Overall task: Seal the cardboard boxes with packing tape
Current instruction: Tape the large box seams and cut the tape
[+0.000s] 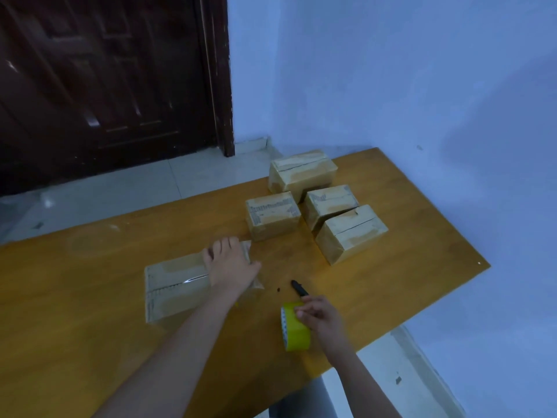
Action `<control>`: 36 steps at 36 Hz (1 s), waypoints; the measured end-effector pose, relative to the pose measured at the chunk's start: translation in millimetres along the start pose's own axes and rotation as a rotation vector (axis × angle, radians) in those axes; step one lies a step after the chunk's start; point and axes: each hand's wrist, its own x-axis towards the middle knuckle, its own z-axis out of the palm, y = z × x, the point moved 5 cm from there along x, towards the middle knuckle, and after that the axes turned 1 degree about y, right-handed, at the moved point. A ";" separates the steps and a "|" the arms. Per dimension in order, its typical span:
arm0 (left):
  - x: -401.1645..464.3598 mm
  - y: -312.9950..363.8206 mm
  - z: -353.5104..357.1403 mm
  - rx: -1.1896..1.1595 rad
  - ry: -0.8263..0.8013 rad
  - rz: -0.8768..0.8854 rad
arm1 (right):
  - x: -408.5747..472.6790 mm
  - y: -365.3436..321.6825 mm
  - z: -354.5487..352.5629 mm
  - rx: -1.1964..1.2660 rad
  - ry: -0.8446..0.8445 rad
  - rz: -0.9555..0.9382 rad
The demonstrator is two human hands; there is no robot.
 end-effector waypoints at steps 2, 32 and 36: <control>5.7 2.4 -1.4 -0.028 0.031 -0.030 | -1.6 0.1 -0.4 -0.005 -0.008 0.011; 3.3 1.1 -5.7 -0.271 0.326 0.385 | 6.1 -7.6 16.9 -0.115 -0.118 -0.014; -23.3 -4.5 -8.4 -0.245 0.312 0.638 | 12.0 -8.4 16.0 -0.072 -0.089 0.000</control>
